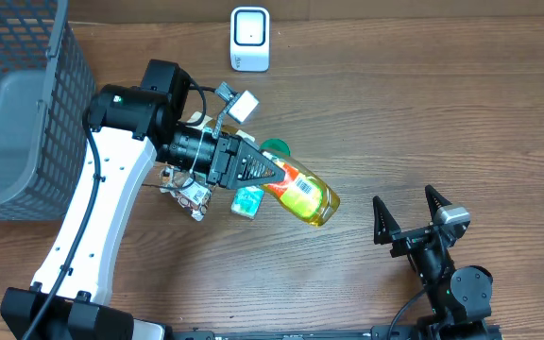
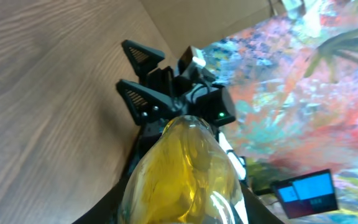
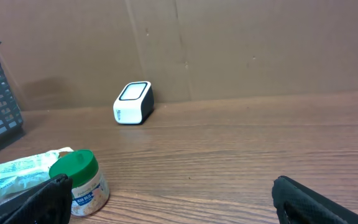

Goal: Scan the item barcode
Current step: 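Lift the yellow bottle and tilt it toward the scanner, then hold the yellow bottle in front of the white scanner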

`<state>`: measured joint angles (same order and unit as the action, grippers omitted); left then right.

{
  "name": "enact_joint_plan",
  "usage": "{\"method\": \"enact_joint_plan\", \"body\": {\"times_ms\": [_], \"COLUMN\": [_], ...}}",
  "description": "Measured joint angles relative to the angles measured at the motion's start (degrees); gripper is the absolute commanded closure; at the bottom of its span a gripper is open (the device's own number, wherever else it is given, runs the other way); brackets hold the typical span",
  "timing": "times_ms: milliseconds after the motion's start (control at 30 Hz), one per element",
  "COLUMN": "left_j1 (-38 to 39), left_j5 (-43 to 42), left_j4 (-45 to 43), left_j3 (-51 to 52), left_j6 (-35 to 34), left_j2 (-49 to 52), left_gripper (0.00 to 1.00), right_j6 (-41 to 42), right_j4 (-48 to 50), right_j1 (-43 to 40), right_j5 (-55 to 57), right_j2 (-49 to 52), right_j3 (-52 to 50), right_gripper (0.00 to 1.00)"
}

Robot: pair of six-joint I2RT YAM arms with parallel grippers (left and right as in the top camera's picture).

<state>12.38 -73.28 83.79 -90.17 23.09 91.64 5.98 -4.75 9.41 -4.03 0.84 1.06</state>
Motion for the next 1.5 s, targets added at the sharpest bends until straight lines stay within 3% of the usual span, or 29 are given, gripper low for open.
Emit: {"method": "enact_joint_plan", "body": {"times_ms": [233,533,767,933,1033,1500], "left_j1": [0.2,2.3,2.3,2.3,2.3,5.8], "left_j5": [9.6,27.3,41.7,50.3,54.6,86.4], "left_j4": [-6.5,-20.1,-16.0,-13.4,-16.5,-34.8], "left_j3": [0.0,-0.6,-16.4,-33.7,-40.5,-42.2], "left_j6": [-3.4,-24.8,-33.3,-34.8,-34.9,-24.2], "left_j2": [0.0,0.0,0.4,1.7,3.4,23.1], "left_gripper": [0.9,0.96,0.96,0.96,0.96,0.96], "right_j6": [0.0,0.0,0.0,0.0,0.0,0.0], "right_j4": [0.0,0.0,0.0,0.0,0.0,0.0], "right_j1": [0.0,0.0,0.0,0.0,0.0,0.0], "right_j5": [0.0,0.0,0.0,0.0,0.0,0.0], "right_j2": [0.0,0.0,0.0,0.0,0.0,0.0], "right_j3": [0.0,0.0,0.0,0.0,0.0,0.0], "right_gripper": [0.0,0.0,0.0,0.0,0.0,0.0]}}
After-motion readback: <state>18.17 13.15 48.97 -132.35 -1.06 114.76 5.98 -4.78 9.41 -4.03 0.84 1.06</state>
